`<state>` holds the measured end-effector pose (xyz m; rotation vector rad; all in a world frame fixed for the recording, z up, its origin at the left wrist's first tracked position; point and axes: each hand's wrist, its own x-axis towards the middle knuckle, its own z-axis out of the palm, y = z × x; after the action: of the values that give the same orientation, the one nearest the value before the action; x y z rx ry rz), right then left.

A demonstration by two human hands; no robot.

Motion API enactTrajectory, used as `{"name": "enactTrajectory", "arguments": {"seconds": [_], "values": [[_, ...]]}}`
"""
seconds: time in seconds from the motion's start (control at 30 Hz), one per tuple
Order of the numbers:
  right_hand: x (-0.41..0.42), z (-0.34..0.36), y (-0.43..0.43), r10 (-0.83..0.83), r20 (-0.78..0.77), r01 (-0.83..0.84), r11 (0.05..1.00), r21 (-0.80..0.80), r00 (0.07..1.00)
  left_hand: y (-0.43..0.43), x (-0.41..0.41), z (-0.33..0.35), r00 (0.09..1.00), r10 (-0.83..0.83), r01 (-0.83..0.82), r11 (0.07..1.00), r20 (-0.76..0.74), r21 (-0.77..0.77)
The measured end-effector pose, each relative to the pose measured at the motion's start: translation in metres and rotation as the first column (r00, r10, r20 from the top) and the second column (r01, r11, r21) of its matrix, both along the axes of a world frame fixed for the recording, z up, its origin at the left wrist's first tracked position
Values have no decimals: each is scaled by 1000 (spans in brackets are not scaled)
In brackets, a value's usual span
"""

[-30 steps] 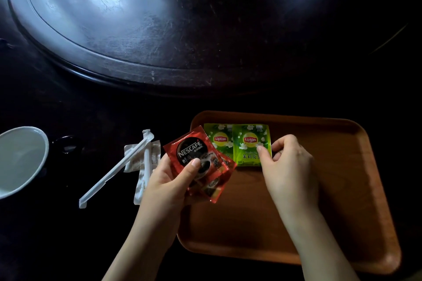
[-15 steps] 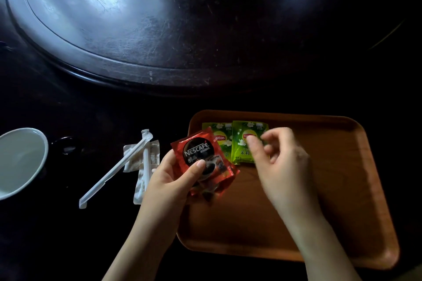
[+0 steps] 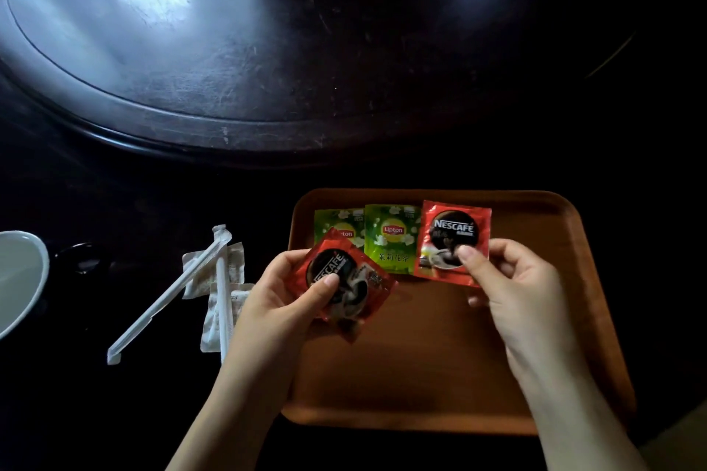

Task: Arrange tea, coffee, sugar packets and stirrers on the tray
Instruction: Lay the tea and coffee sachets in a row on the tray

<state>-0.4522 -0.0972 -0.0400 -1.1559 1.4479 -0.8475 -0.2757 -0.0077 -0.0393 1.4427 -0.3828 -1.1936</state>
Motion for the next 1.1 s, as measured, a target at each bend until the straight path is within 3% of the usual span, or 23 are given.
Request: {"name": "enactTrajectory", "arguments": {"seconds": [0.37,0.53,0.63,0.73,1.1], "values": [[-7,-7,-12,70,-94,-75,995,-60,993,-7,-6,1,999,42,-42,999,22,22],[-2,-16,-19,59,-303,-102,986,-128,951,-8,-6,1,998,48,-48,998,30,31],[-1,-14,-20,13,-491,-137,966,-218,871,-8,-6,0,998,45,-46,998,33,39],[1,-13,-20,3,-585,-180,953,-244,811,-8,-8,-2,998,40,-41,998,41,48],[4,-13,-15,-30,-637,-179,949,-260,770,-10,-13,-1,993,29,-35,998,115,54]]}}
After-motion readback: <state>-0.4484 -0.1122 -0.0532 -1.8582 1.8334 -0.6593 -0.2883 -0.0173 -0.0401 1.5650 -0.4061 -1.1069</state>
